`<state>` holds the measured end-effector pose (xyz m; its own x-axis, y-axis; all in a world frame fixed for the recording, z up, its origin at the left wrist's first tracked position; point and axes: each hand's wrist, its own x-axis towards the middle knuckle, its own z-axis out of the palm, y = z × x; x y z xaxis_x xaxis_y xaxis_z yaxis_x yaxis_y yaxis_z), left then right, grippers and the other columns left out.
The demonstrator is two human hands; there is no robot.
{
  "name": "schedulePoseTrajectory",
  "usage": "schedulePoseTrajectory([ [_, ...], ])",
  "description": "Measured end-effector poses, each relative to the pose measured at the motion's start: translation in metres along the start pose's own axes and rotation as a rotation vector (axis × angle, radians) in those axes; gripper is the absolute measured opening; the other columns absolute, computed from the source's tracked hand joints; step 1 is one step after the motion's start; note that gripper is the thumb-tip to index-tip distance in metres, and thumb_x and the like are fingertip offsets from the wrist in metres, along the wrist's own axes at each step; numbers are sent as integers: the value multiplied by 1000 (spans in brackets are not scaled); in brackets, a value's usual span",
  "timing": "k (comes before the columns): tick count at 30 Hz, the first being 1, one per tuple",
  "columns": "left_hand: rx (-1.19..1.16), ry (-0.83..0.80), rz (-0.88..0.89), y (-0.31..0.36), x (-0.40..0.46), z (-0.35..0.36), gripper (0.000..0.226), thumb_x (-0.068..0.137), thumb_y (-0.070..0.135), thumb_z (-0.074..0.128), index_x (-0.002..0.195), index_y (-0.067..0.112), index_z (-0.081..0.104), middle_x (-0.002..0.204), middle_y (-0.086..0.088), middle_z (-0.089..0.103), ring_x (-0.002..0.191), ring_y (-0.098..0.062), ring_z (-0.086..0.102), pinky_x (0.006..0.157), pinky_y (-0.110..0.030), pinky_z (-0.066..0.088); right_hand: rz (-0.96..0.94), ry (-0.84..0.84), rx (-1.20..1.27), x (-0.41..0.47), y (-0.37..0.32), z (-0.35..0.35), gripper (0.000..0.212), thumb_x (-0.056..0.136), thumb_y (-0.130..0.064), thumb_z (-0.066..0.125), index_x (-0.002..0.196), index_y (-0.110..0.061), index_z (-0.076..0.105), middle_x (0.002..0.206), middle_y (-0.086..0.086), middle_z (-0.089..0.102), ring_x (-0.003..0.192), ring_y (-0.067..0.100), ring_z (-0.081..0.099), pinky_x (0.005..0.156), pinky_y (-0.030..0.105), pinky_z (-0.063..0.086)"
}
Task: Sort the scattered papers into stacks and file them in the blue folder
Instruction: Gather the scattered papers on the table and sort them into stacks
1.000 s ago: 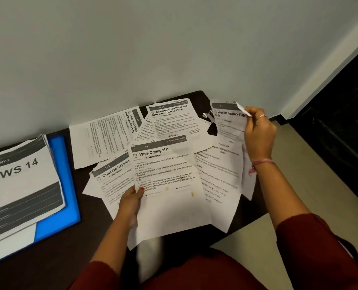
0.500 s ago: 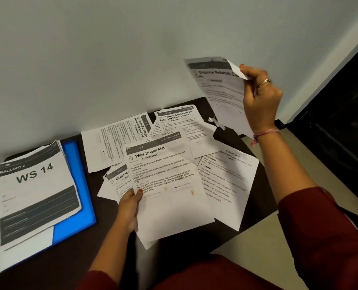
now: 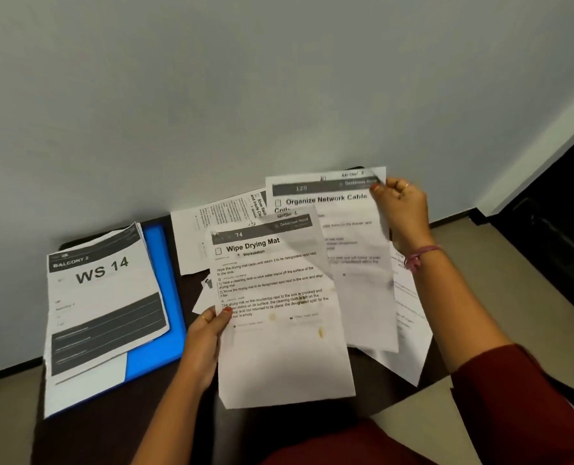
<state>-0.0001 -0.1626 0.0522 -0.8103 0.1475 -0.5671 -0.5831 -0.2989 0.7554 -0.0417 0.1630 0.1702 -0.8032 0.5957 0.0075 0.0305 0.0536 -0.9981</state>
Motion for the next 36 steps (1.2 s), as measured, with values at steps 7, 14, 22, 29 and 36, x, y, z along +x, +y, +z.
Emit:
schedulePoseTrajectory([
  [7,98,51,-25,-9,-7,-24,18,95,13,55,110,8,65,104,-12,73,93,-27,70,80,-38,54,373,-70,-29,-39,84,31,26,93,-12,55,68,-9,61,57,-5,62,56,13,53,53,20,43],
  [14,192,78,-88,-25,-5,-38,19,96,15,55,109,9,66,103,-12,73,94,-30,70,88,-45,53,566,-95,71,-75,124,45,20,92,-7,54,75,-10,64,81,10,67,69,20,60,67,31,50],
  [22,282,105,-120,-34,-1,-43,19,94,17,58,108,8,67,99,-10,74,92,-28,71,90,-45,53,643,-63,92,-94,141,55,7,87,-7,55,82,-5,61,81,15,60,77,24,56,66,35,46],
  [29,395,75,-118,-40,0,-42,16,96,16,55,109,14,63,101,-3,73,93,-21,70,83,-37,53,655,-68,152,-109,152,57,16,93,-14,52,86,-8,65,85,11,65,74,23,60,61,27,48],
  [36,562,128,-76,-54,0,-34,2,95,13,56,95,15,56,95,-2,67,90,-16,63,69,-25,47,591,-93,-95,-129,167,54,49,100,-53,28,109,-23,66,104,-3,70,95,16,66,86,31,51],
])
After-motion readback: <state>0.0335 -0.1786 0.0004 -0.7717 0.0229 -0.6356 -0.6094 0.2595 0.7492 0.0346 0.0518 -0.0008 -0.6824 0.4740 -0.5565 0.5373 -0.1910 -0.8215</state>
